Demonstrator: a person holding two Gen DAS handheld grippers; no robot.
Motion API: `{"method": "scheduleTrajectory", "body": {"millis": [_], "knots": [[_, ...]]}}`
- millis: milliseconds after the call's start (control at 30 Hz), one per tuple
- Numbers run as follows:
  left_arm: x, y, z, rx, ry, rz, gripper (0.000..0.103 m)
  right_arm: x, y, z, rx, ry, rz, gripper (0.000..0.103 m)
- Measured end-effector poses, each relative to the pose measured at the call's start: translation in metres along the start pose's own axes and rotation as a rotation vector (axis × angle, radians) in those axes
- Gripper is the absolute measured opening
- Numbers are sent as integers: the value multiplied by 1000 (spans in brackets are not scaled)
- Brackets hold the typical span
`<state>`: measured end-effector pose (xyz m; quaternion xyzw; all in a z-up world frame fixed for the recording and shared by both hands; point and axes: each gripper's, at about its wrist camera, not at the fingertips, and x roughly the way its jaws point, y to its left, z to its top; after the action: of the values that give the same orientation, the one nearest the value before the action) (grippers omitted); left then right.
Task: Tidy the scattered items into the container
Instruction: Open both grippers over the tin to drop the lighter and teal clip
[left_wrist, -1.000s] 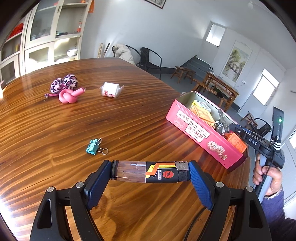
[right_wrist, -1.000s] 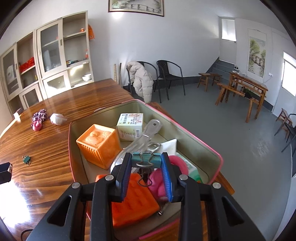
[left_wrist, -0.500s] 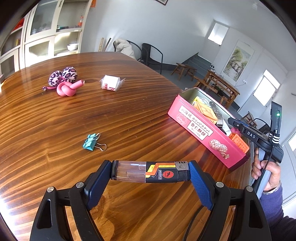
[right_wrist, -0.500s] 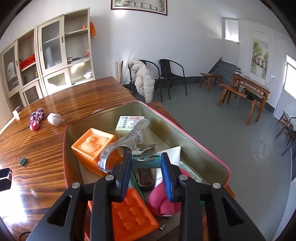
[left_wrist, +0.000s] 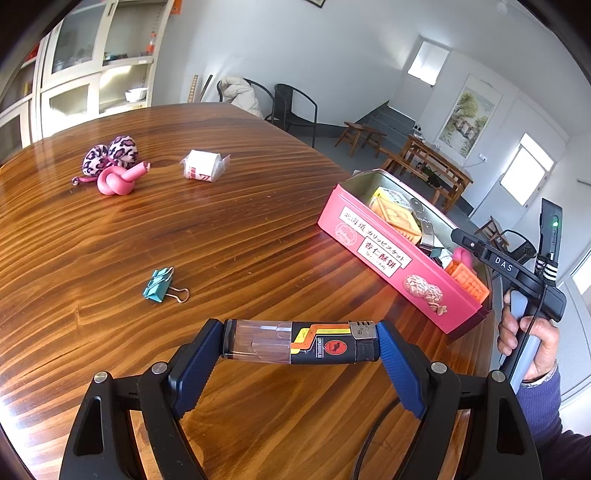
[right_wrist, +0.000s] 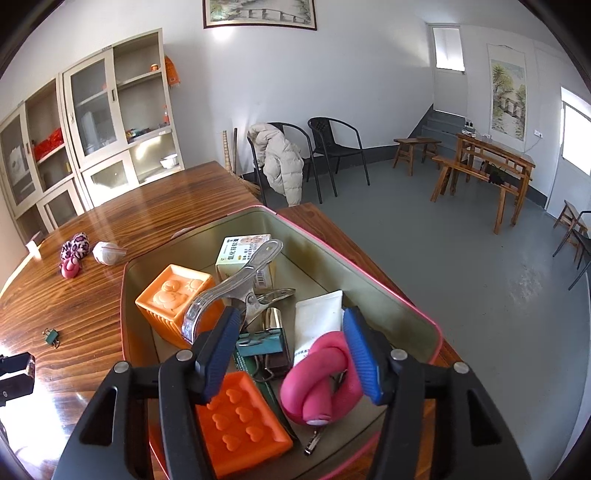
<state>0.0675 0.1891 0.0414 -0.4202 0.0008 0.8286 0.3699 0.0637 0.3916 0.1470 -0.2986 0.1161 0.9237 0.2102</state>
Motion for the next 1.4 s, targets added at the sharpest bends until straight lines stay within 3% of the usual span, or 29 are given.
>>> {"method": "scheduleTrajectory", "body": {"millis": [500,933,1233,1400], "knots": [[16,-70,39,153,-20,-64,85,-19,-29,1,112,-77,-4,65],[61,-145,76,270,-3,-145,85,-28,-67,-3,208,-113,-31,66],[89,-165,81,286,29,-155,85,-26,-77,-5,227,-112,-45,66],[105,-164,78,276,85,-160,85,-26,-78,-4,231,-113,-48,68]]}}
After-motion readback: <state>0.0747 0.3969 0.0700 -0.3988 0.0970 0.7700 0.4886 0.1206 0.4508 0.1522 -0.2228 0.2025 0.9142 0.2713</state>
